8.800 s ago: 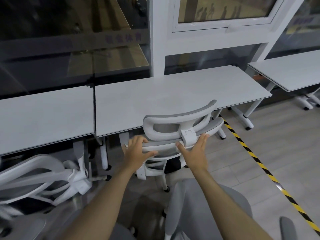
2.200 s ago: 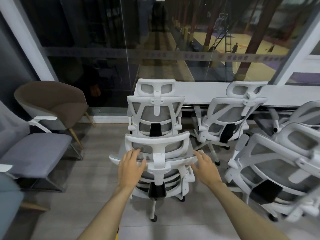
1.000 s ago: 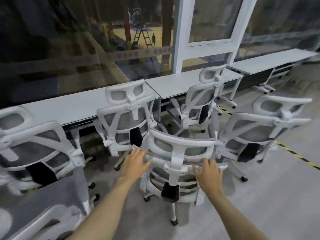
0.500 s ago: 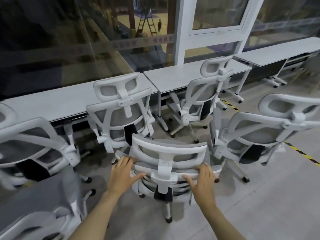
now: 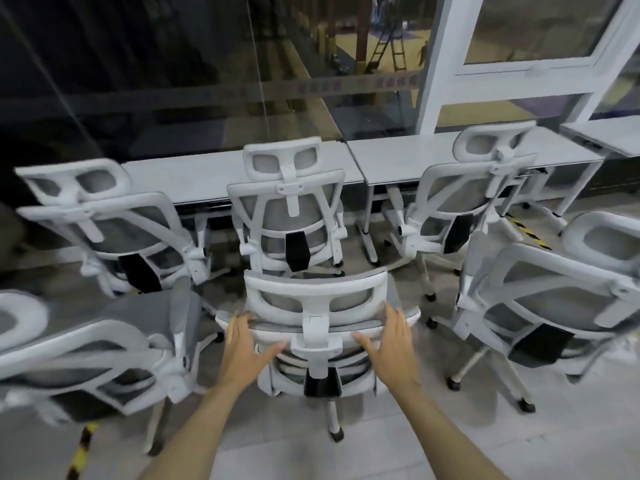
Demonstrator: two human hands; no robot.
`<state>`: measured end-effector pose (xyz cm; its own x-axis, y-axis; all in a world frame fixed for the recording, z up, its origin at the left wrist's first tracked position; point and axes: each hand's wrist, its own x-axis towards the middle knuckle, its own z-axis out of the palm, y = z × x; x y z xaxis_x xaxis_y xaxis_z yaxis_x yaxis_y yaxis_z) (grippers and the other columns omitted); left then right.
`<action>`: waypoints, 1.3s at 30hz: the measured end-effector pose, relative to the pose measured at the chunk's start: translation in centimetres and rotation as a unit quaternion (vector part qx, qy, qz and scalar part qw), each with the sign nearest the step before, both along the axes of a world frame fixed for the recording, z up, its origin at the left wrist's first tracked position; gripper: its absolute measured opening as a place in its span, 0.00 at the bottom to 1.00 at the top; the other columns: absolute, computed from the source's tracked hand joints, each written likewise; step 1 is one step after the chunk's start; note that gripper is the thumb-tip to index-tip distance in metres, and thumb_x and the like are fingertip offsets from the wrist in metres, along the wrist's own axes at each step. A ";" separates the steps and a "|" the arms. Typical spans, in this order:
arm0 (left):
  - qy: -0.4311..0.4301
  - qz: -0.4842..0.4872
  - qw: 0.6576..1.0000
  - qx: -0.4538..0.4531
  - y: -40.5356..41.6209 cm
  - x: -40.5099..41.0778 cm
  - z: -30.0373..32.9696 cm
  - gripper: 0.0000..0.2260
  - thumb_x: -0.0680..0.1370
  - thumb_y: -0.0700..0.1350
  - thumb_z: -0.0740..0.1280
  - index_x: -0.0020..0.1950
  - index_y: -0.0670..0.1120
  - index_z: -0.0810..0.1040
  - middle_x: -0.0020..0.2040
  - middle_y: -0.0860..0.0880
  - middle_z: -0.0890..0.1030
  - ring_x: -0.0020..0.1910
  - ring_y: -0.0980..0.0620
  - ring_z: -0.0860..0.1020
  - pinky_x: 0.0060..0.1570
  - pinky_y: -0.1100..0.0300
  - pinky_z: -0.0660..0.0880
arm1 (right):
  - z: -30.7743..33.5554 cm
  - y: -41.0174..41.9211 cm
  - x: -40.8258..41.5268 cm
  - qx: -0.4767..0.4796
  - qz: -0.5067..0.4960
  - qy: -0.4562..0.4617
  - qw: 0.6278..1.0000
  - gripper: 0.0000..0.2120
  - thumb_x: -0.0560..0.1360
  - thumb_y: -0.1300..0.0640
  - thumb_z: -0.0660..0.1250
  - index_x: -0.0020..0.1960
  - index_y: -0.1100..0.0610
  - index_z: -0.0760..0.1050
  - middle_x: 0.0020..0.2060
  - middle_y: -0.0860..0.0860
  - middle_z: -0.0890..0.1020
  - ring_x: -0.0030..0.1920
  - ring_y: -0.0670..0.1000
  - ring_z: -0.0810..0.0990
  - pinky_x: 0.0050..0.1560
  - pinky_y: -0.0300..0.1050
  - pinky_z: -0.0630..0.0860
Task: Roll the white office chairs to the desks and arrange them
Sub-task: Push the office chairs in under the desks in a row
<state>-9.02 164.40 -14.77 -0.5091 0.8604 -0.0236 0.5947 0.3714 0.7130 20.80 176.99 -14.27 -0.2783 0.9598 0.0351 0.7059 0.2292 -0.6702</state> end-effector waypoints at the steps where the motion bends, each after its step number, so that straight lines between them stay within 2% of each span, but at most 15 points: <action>1: -0.047 0.019 0.999 -0.006 -0.2 0.4 0.3 0.53 0.63 0.74 0.74 0.80 0.54 0.54 0.79 0.51 0.57 0.79 0.50 0.54 0.76 0.42 0.62 | 0.3 0.2 0.1 -0.007 0.007 -0.008 1.000 0.50 0.72 0.23 0.57 0.83 0.49 0.47 0.82 0.51 0.55 0.82 0.50 0.47 0.79 0.62 0.56; 4: -0.127 0.061 0.990 -0.020 -0.2 0.6 1.4 0.63 0.60 0.74 0.75 0.80 0.61 0.36 0.83 0.56 0.44 0.81 0.54 0.41 0.79 0.42 0.50 | 0.8 0.7 0.1 -0.030 0.025 -0.043 0.998 0.50 0.73 0.22 0.56 0.83 0.47 0.41 0.83 0.49 0.49 0.82 0.49 0.43 0.79 0.67 0.52; 7: -0.084 0.045 0.992 -0.079 0.2 0.0 1.8 0.64 0.59 0.80 0.69 0.79 0.60 0.31 0.82 0.57 0.36 0.79 0.55 0.33 0.79 0.42 0.42 | 0.9 1.1 -0.4 -0.040 0.039 -0.072 0.996 0.50 0.72 0.20 0.52 0.83 0.45 0.39 0.83 0.46 0.44 0.82 0.47 0.38 0.78 0.71 0.49; 10: -0.042 0.037 0.992 -0.112 0.7 -1.0 1.5 0.63 0.59 0.83 0.63 0.78 0.60 0.28 0.81 0.57 0.33 0.79 0.54 0.31 0.78 0.38 0.40 | 1.0 1.8 -1.2 -0.050 0.052 -0.097 0.993 0.50 0.72 0.20 0.50 0.82 0.44 0.36 0.82 0.44 0.39 0.81 0.46 0.33 0.76 0.75 0.46; 13: -0.039 0.037 0.990 -0.126 1.4 -1.7 1.9 0.62 0.60 0.82 0.63 0.78 0.60 0.27 0.82 0.53 0.35 0.80 0.52 0.33 0.77 0.38 0.38 | 1.1 2.5 -1.9 -0.059 0.055 -0.096 0.992 0.50 0.72 0.20 0.50 0.82 0.44 0.36 0.82 0.42 0.38 0.80 0.45 0.30 0.75 0.77 0.46; 16: -0.033 0.044 0.990 -0.130 2.4 -2.0 2.5 0.60 0.63 0.80 0.65 0.78 0.59 0.28 0.82 0.50 0.38 0.81 0.49 0.37 0.78 0.39 0.39 | 0.5 3.6 -2.5 -0.051 0.053 -0.086 0.994 0.51 0.70 0.18 0.49 0.82 0.43 0.36 0.82 0.43 0.39 0.80 0.44 0.31 0.75 0.76 0.51; 21: -0.041 0.063 0.990 -0.123 3.8 -2.7 2.4 0.59 0.64 0.78 0.66 0.78 0.61 0.29 0.82 0.50 0.39 0.81 0.49 0.38 0.78 0.39 0.41 | -0.1 5.9 -3.7 -0.034 0.062 -0.081 0.994 0.50 0.71 0.19 0.50 0.82 0.41 0.34 0.82 0.44 0.39 0.80 0.45 0.31 0.79 0.68 0.51; 28: -0.033 0.073 0.991 -0.106 6.2 -4.8 1.9 0.60 0.62 0.80 0.64 0.80 0.58 0.32 0.83 0.48 0.40 0.81 0.50 0.38 0.78 0.39 0.40 | -0.3 8.9 -5.9 -0.033 0.074 -0.080 0.994 0.51 0.72 0.19 0.51 0.82 0.43 0.32 0.82 0.43 0.36 0.79 0.45 0.29 0.80 0.66 0.49; 33: -0.031 0.065 0.993 -0.094 7.7 -6.3 1.8 0.62 0.58 0.85 0.59 0.79 0.59 0.31 0.82 0.50 0.41 0.81 0.50 0.39 0.78 0.37 0.44 | 0.3 10.1 -7.3 -0.046 0.074 -0.088 0.992 0.50 0.73 0.21 0.52 0.82 0.44 0.33 0.81 0.41 0.35 0.79 0.43 0.28 0.79 0.68 0.48; 39: -0.032 0.059 0.994 -0.089 7.1 -5.8 1.6 0.60 0.63 0.80 0.65 0.80 0.59 0.31 0.82 0.52 0.41 0.80 0.52 0.39 0.78 0.38 0.45 | 0.8 9.3 -7.0 -0.046 0.057 -0.098 0.992 0.49 0.74 0.23 0.54 0.83 0.46 0.38 0.83 0.44 0.43 0.81 0.46 0.36 0.79 0.66 0.52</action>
